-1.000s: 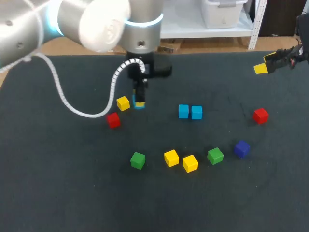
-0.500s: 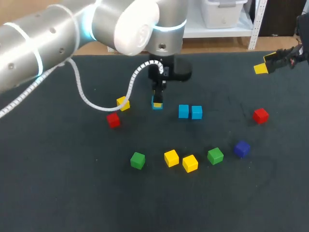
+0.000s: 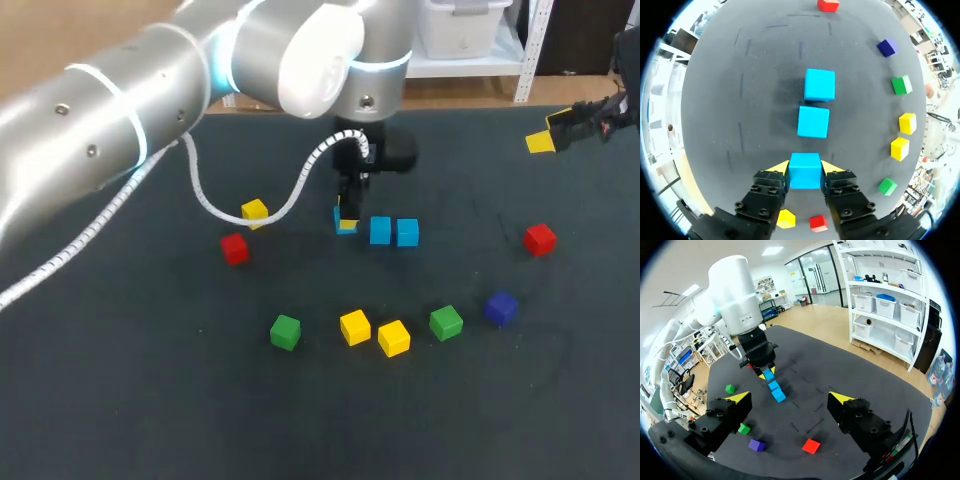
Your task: Place the blue cubes, place green cubes on the blue cubes, place the yellow cubes on the green cubes, then place the red cubes on the yellow cubes, and place purple cube on the red cubes.
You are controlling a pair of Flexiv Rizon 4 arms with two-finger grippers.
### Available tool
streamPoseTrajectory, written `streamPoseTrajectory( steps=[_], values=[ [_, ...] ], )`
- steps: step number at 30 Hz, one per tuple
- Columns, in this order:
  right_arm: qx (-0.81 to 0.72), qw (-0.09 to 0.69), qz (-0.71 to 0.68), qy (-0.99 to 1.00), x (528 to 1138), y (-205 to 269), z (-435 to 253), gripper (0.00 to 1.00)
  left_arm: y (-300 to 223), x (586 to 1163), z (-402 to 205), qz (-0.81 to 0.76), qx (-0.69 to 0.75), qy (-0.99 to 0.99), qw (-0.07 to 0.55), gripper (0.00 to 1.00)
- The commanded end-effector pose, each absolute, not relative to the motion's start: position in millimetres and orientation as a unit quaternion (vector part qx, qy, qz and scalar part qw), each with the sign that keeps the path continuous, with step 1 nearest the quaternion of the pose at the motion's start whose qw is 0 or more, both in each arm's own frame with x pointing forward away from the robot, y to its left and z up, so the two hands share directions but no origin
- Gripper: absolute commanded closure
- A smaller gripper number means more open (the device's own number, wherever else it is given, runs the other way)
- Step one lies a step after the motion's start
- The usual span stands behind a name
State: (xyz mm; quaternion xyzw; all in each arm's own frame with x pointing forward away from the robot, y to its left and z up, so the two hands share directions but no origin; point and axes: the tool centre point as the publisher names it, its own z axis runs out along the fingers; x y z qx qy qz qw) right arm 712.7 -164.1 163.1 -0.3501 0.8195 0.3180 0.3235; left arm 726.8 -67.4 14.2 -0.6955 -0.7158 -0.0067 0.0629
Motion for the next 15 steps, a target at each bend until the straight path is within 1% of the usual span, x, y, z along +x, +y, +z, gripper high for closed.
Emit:
streamPoseTrajectory(
  steps=[1,15],
  values=[
    [-0.350,0.325,0.318,0.819,712.7,-164.1,162.6,0.00,-73.6,733.5,13.2,-0.007,-0.695,-0.715,0.079,1.00],
    [-0.350,0.325,0.318,0.819,712.7,-164.1,162.6,0.00,-81.8,732.5,3.6,-0.014,-0.694,-0.715,0.083,1.00]
  ],
)
